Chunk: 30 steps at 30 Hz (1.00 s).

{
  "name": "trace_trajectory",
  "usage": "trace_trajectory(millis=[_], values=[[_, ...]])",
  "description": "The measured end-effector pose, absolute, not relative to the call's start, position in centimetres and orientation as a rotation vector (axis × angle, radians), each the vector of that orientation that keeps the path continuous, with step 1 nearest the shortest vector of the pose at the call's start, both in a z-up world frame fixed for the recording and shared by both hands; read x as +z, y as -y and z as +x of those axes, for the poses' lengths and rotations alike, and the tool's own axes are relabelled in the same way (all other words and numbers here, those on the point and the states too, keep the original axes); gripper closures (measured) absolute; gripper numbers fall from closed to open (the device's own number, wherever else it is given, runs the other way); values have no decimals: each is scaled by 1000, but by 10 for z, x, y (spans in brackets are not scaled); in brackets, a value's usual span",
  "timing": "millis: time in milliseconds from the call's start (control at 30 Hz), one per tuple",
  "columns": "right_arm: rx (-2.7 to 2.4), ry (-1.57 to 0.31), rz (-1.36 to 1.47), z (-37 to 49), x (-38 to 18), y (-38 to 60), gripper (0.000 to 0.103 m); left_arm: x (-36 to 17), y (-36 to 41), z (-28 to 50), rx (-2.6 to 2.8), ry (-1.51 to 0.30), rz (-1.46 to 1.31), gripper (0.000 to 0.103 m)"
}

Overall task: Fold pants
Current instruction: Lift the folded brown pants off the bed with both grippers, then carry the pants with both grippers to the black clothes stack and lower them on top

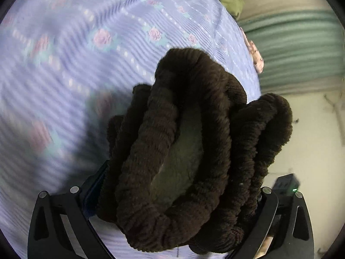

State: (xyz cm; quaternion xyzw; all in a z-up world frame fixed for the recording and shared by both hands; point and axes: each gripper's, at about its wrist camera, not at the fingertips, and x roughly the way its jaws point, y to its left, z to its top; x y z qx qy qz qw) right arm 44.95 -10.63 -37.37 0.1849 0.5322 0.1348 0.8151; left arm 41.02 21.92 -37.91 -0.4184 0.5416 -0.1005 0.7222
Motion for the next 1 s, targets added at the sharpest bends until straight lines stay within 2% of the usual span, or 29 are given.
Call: trace_trajectory(millis=[100,133,200,267,400,533,700,1000], values=[[297,-1135,410,447,-369,107,31,-385,-217,405,-228,-1200,-957,3],[298,-1136,408,447,-368,107,33,-385,-218,406,-210,-1204,-937,6],[300,-1136,398,445,-363,106,45,-376,-221,411,-163,-1204,-883,12],[316,-1129,385,442,-352,103,54,-353,-217,413,-131,-1173,-750,27],[332,-1102,397,433,-330,105,64,-325,-211,408,-143,-1154,-621,40],[326,-1065,356,412,-302,103,67,-303,-205,390,-170,-1145,-593,47],[301,-1035,349,371,-264,107,68,-269,-204,355,-199,-1108,-557,47],[261,-932,309,277,-170,101,68,-158,-192,281,-247,-995,-440,47]])
